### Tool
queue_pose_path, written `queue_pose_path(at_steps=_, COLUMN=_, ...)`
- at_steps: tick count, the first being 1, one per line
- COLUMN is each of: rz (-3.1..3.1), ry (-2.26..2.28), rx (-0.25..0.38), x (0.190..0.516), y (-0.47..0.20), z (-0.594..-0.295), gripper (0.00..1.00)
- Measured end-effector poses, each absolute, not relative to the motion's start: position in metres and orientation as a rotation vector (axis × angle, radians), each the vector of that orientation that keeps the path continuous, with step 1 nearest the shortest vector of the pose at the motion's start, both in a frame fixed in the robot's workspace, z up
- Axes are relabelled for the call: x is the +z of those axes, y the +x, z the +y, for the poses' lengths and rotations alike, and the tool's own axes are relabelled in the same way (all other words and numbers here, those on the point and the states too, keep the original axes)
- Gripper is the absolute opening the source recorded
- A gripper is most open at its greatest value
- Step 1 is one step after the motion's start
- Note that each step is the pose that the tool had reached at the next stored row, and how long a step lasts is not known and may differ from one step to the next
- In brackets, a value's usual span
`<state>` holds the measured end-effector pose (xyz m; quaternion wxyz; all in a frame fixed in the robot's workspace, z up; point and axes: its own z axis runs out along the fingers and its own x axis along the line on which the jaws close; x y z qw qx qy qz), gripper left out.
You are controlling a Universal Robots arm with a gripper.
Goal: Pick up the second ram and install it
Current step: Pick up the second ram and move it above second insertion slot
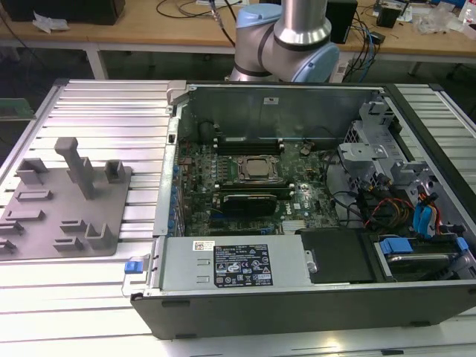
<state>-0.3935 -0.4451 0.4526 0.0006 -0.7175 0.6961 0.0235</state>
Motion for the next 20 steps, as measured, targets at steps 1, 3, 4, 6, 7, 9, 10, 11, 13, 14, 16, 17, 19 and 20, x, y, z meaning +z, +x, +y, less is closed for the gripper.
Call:
queue_pose_path(at_steps=1, rz=2.187, ry=-2.254, rx=0.075, x=0.452, y=-0.388, z=-0.445, gripper=0.09)
queue_pose_path(at_steps=3, rz=2.188, ry=-2.255, rx=0.078, x=0.452, y=-0.379, z=-0.445, gripper=0.09)
queue_pose_path(at_steps=4, rz=2.188, ry=-2.256, rx=0.08, x=0.452, y=-0.372, z=-0.445, gripper=0.09)
queue_pose_path(at_steps=6, rz=2.19, ry=-2.257, rx=0.084, x=0.452, y=-0.358, z=-0.445, gripper=0.09)
queue_pose_path(at_steps=7, rz=2.191, ry=-2.258, rx=0.085, x=0.452, y=-0.354, z=-0.445, gripper=0.09)
queue_pose_path(at_steps=9, rz=2.192, ry=-2.259, rx=0.089, x=0.452, y=-0.336, z=-0.445, gripper=0.09)
queue_pose_path(at_steps=10, rz=2.193, ry=-2.26, rx=0.09, x=0.452, y=-0.326, z=-0.445, gripper=0.09)
queue_pose_path(at_steps=11, rz=2.193, ry=-2.26, rx=0.09, x=0.452, y=-0.322, z=-0.445, gripper=0.09)
queue_pose_path(at_steps=13, rz=2.193, ry=-2.26, rx=0.09, x=0.452, y=-0.315, z=-0.445, gripper=0.09)
queue_pose_path(at_steps=14, rz=2.193, ry=-2.26, rx=0.09, x=0.452, y=-0.312, z=-0.445, gripper=0.09)
queue_pose_path(at_steps=16, rz=2.193, ry=-2.26, rx=0.09, x=0.452, y=-0.306, z=-0.445, gripper=0.09)
queue_pose_path(at_steps=17, rz=2.193, ry=-2.26, rx=0.09, x=0.452, y=-0.304, z=-0.445, gripper=0.09)
queue_pose_path(at_steps=19, rz=2.193, ry=-2.26, rx=0.091, x=0.452, y=-0.291, z=-0.445, gripper=0.09)
queue_pose_path(at_steps=20, rz=2.193, ry=-2.26, rx=0.091, x=0.452, y=-0.285, z=-0.445, gripper=0.09)
